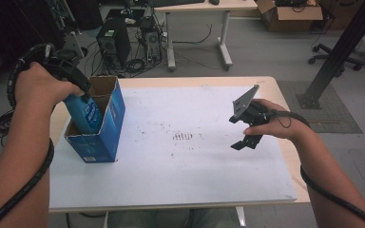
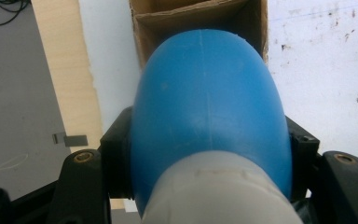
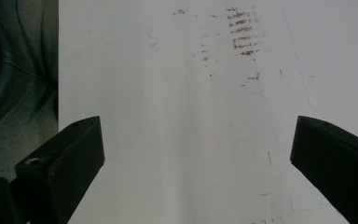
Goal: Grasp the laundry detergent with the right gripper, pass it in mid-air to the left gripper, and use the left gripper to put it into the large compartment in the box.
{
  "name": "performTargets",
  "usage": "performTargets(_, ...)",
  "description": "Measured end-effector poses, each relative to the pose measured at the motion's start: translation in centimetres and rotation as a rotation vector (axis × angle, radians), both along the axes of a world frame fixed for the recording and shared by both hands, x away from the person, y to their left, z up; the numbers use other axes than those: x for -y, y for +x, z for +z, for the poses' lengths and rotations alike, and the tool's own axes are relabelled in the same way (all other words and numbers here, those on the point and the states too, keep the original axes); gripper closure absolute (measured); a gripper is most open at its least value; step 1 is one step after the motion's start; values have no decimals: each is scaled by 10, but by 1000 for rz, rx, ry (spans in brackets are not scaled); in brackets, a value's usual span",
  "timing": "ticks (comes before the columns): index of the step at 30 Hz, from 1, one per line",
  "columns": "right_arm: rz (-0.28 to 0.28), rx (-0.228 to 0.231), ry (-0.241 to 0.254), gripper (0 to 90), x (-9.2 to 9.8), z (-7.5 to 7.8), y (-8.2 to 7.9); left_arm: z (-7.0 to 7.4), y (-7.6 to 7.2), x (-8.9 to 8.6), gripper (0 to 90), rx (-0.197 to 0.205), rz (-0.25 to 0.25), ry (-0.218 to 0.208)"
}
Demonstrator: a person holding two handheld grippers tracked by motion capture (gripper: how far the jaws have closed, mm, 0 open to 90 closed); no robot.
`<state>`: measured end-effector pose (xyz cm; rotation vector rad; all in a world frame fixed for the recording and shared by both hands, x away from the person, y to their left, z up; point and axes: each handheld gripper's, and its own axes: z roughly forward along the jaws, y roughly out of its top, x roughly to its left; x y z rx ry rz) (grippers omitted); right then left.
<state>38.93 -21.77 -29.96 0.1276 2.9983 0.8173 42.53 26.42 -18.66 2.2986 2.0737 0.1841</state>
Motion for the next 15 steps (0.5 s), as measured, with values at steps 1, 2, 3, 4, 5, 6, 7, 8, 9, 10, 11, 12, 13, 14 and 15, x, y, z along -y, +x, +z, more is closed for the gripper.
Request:
performTargets(1, -1, 1, 3, 28, 0, 0, 0, -2, 0, 0, 381, -2, 0, 1)
performTargets(2, -3, 0, 5, 27, 0, 0, 0, -5, 0, 0, 381, -5, 1, 1)
performTargets(3, -2, -1, 6, 27, 0, -1, 0, -7, 0, 0, 381, -9, 1, 1)
performTargets(4, -1, -2, 7, 28, 0, -1, 0, -10, 1, 0, 381, -18, 0, 2)
performTargets(5, 1, 0, 6, 28, 0, -1, 0, -12, 1, 0, 381, -21, -5, 3)
performTargets(6, -1, -3, 5, 28, 0, -1, 0, -15, 1, 0, 381, -20, -4, 3)
performTargets(7, -2, -3, 6, 28, 0, -2, 0, -18, 1, 1, 381, -23, -4, 4)
performTargets(8, -2, -1, 6, 27, 0, -2, 1, -20, 2, 1, 381, -27, -7, 4)
performTargets(9, -3, -2, 7, 27, 1, -2, 1, -23, 2, 1, 381, -27, -7, 2)
performTargets(10, -3, -3, 7, 28, 1, -2, 1, -26, 2, 1, 381, -28, -9, 0)
performTargets(11, -3, -3, 6, 27, 1, -2, 1, -29, 2, 1, 381, -28, -9, -3)
performTargets(12, -6, -6, 4, 27, 1, -2, 1, -31, 3, 1, 381, -29, -8, -6)
performTargets(13, -1, -6, 3, 29, 1, -2, 1, -34, 3, 1, 381, -31, -9, -6)
performTargets(14, 0, -6, 1, 29, 1, -2, 1, -37, 3, 1, 381, -31, -8, -7)
performTargets(15, -1, -6, -1, 28, 1, -2, 1, -39, 4, 1, 380, -30, -5, -5)
